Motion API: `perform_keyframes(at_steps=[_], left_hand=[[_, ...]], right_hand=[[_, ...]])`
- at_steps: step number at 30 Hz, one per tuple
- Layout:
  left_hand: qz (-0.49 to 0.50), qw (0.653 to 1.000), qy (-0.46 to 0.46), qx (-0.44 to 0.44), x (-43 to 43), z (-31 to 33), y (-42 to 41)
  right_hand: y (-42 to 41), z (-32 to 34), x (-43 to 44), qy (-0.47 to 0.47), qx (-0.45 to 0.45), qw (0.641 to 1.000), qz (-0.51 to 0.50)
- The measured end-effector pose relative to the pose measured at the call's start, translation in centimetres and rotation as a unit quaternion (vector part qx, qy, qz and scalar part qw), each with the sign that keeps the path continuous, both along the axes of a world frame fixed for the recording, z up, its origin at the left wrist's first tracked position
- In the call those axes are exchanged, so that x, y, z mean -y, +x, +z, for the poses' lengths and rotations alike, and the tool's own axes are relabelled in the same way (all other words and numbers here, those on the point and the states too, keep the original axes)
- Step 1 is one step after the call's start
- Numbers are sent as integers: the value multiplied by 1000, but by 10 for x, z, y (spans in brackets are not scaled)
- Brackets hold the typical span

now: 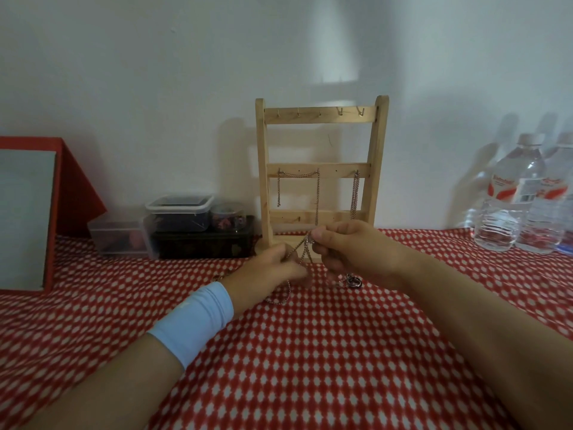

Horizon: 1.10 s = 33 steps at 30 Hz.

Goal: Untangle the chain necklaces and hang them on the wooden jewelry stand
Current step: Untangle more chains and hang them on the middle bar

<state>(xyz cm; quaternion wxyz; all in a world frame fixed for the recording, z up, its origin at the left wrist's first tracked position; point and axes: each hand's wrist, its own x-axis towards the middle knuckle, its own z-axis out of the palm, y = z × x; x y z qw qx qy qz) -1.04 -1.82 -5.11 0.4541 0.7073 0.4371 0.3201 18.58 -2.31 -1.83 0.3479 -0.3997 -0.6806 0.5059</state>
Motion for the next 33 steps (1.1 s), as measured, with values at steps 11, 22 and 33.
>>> perform_keyframes(at_steps=[11,22,33], left_hand=[[82,964,188,-171,-6,16,-22],[118,988,98,33,6,7,4],[99,992,72,8,8,14,-3]], right_hand=[[1,-3,1,-3,63,998,-27],[-4,-5,4,69,149,985,-48],[-5,-6,2,69,147,983,-89]])
